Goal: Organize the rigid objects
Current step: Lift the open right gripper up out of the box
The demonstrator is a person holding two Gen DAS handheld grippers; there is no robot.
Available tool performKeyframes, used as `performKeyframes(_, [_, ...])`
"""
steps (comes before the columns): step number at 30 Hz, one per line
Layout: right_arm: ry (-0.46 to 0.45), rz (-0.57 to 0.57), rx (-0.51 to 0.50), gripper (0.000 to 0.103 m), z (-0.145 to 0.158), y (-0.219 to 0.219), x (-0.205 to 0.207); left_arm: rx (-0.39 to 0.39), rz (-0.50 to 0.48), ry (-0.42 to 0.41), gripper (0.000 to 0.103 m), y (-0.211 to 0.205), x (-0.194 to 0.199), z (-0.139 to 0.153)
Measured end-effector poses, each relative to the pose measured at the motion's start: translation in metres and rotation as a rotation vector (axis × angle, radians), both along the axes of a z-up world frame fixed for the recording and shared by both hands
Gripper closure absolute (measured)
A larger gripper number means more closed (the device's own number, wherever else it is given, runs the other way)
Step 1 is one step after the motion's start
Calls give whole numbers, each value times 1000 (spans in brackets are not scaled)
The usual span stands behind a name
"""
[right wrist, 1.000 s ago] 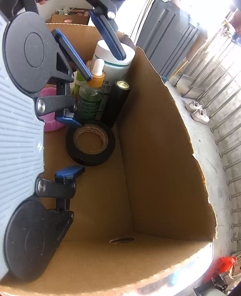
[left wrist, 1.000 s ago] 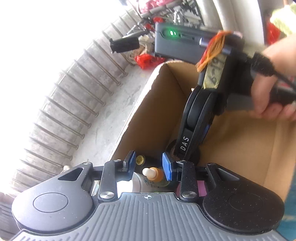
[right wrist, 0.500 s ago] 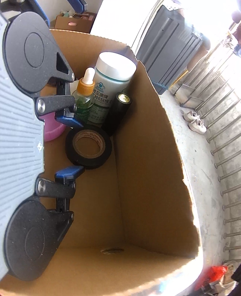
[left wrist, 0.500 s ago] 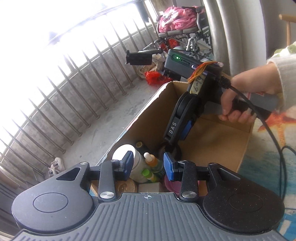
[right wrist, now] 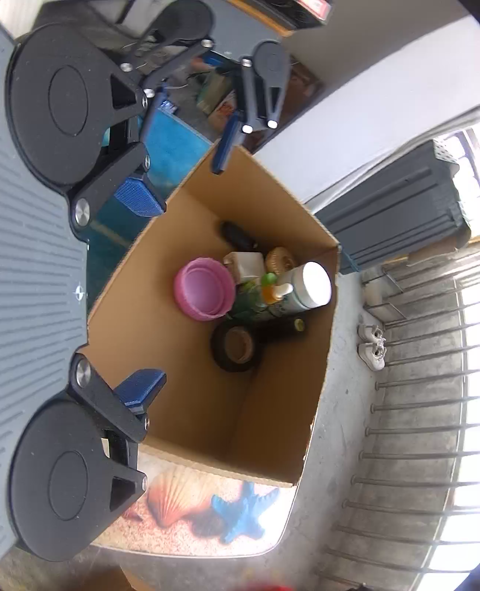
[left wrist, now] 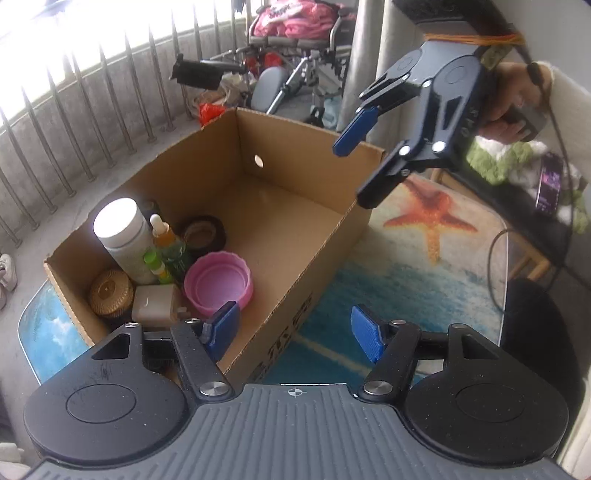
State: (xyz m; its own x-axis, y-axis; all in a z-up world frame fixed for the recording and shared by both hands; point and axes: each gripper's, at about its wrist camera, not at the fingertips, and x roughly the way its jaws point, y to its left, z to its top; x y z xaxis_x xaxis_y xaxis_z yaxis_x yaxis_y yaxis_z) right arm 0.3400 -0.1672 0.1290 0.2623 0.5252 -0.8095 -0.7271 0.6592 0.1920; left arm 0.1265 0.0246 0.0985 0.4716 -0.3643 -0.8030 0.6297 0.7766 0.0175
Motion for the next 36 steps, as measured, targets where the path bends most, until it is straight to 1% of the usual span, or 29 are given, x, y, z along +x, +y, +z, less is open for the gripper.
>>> performKeyframes(2, [-5, 45, -34, 13, -13, 2, -8, 27, 38, 13, 40, -3, 4, -9])
performKeyframes(4, [24, 60, -67, 20, -27, 7, -8, 59, 38, 47, 57, -5, 10, -18])
performKeyframes(5, [4, 59, -89, 22, -30, 9, -10, 96, 48, 54, 70, -7, 12, -23])
performKeyframes(6, [-21, 63, -105, 27, -31, 11, -12, 119, 70, 44, 78, -8, 15, -25])
performKeyframes(7, [-39, 53, -118, 30, -32, 12, -13, 106, 88, 51, 78, -6, 17, -26])
performKeyframes(8, [-50, 34, -119, 37, -32, 11, -13, 98, 108, 64, 78, -5, 17, -26])
performKeyframes(9, [-45, 20, -111, 40, -33, 9, -13, 101, 115, 62, 78, -6, 16, -26])
performKeyframes(11, [-23, -2, -90, 45, -34, 5, -12, 137, 92, 31, 78, -11, 7, -27])
performKeyframes(12, [-9, -7, -77, 46, -34, 3, -13, 139, 92, 33, 78, -11, 4, -27])
performKeyframes(13, [6, -13, -64, 46, -35, 1, -17, 120, 101, 53, 78, -8, 2, -27])
performKeyframes(15, [5, -7, -69, 46, -34, -2, -24, 97, 106, 78, 79, -5, 4, -27])
performKeyframes(17, [-2, 6, -79, 47, -35, -4, -36, 100, 103, 86, 79, -8, 8, -24])
performKeyframes(19, [7, 3, -57, 46, -36, -9, -48, 102, 88, 85, 79, -9, 11, -22])
performKeyframes(23, [14, 12, -23, 47, -35, -21, -76, 69, 89, 112, 80, 1, 17, -19])
performKeyframes(26, [22, 32, -17, 47, -33, -26, -101, 72, 76, 111, 80, 2, 14, -17])
performKeyframes(30, [5, 47, -15, 46, -32, -29, -126, 73, 78, 101, 79, -3, 11, -14])
performKeyframes(32, [-6, 50, -2, 45, -31, -32, -131, 64, 84, 70, 76, -5, 10, -8])
performKeyframes(34, [-24, 31, 16, 45, -26, -37, -135, 48, 81, 16, 71, -8, -7, 4])
performKeyframes(35, [-35, 15, 38, 45, -21, -41, -135, 36, 87, -36, 64, -9, -17, 13])
performKeyframes(36, [-48, -6, 78, 45, -15, -47, -137, 20, 95, -79, 54, -9, -25, 21])
